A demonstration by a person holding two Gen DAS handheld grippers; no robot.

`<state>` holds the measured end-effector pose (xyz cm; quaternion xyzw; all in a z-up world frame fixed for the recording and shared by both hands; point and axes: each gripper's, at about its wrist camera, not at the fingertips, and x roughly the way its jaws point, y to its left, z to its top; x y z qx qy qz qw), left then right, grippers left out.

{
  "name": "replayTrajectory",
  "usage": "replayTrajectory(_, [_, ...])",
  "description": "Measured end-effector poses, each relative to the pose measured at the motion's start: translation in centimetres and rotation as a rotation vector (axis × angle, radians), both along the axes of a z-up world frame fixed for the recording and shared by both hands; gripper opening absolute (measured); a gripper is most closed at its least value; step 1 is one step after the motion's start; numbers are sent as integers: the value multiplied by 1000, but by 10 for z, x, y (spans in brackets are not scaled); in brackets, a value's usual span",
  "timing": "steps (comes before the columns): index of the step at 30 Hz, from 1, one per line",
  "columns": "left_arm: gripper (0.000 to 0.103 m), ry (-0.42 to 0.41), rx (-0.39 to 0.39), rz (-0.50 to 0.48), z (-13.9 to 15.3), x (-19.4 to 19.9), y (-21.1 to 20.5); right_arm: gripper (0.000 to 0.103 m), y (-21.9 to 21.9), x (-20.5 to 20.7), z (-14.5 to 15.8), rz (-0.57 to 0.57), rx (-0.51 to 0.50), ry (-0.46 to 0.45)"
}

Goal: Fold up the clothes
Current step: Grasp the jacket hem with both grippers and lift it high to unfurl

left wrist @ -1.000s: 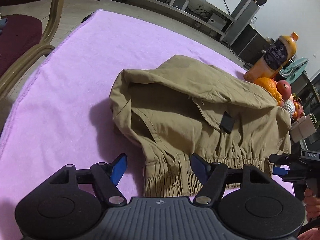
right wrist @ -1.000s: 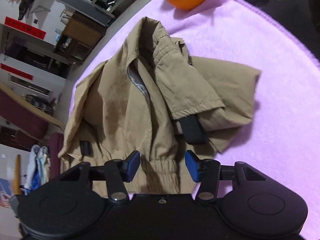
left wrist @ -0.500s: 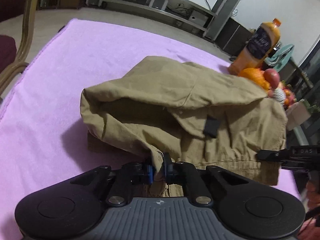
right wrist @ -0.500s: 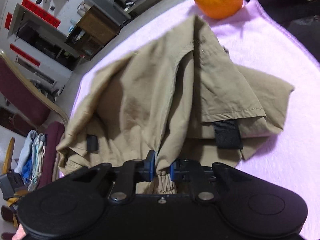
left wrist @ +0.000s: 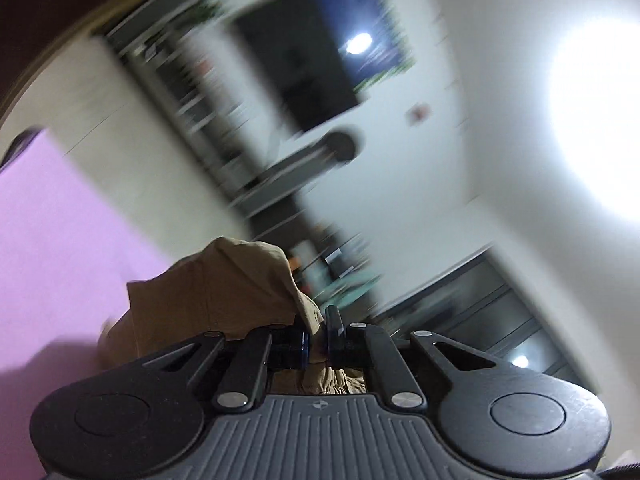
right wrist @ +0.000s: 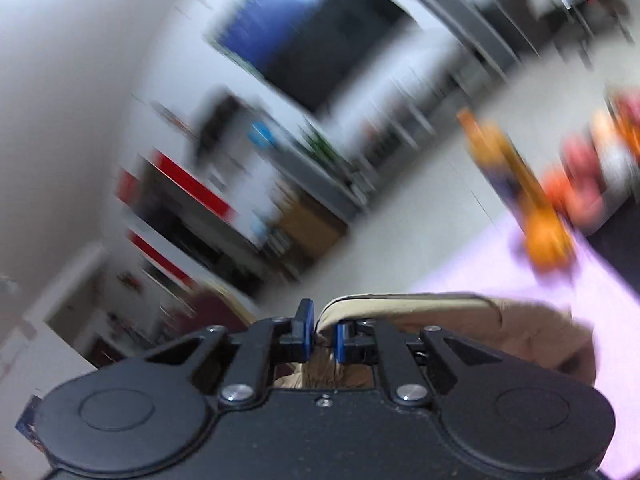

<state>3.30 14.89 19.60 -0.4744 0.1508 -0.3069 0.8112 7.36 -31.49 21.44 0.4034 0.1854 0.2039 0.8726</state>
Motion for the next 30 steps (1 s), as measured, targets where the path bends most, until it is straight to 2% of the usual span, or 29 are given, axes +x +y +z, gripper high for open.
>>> replayTrajectory(3, [5, -127, -112, 19, 39, -50, 8, 11, -13, -49, 56, -10, 42, -161])
replayTrajectory(6, [4, -180, -127, 40, 67, -89, 2, 11, -9, -77, 88, -26, -2, -176])
replayTrajectory(8, [4, -250, -127, 47, 80, -110, -3, 11, -4, -90, 104, -34, -37, -212])
replayTrajectory(11, [6, -328, -166, 75, 82, -131, -6, 11, 5, -98, 120, -44, -65, -281])
replayTrajectory(12, [7, -309, -170, 91, 75, -132, -7, 11, 9, -98, 123, -51, -78, -291])
replayTrajectory(13, [6, -246, -156, 106, 64, -125, -11, 11, 14, -90, 123, -68, -108, -265])
replayTrajectory(15, [5, -72, -118, 118, 40, -99, -20, 11, 29, -64, 120, -97, -176, -190])
replayTrajectory(16, [4, 35, -104, 106, 27, -79, -24, 11, 33, -48, 115, -111, -205, -154])
replayTrajectory(18, [3, 196, -93, 70, 4, -36, -27, 11, 40, -16, 104, -138, -259, -84])
replayTrajectory(19, [2, 203, -76, 68, 6, -31, -27, 11, 41, -7, 102, -147, -267, -71])
replayTrajectory(27, [3, -64, 110, 134, 87, -68, -28, 11, 27, -38, 113, -175, -240, -229])
replayTrajectory(30, [2, -165, 180, 159, 117, -82, -29, 11, 22, -34, 95, -164, -271, -100])
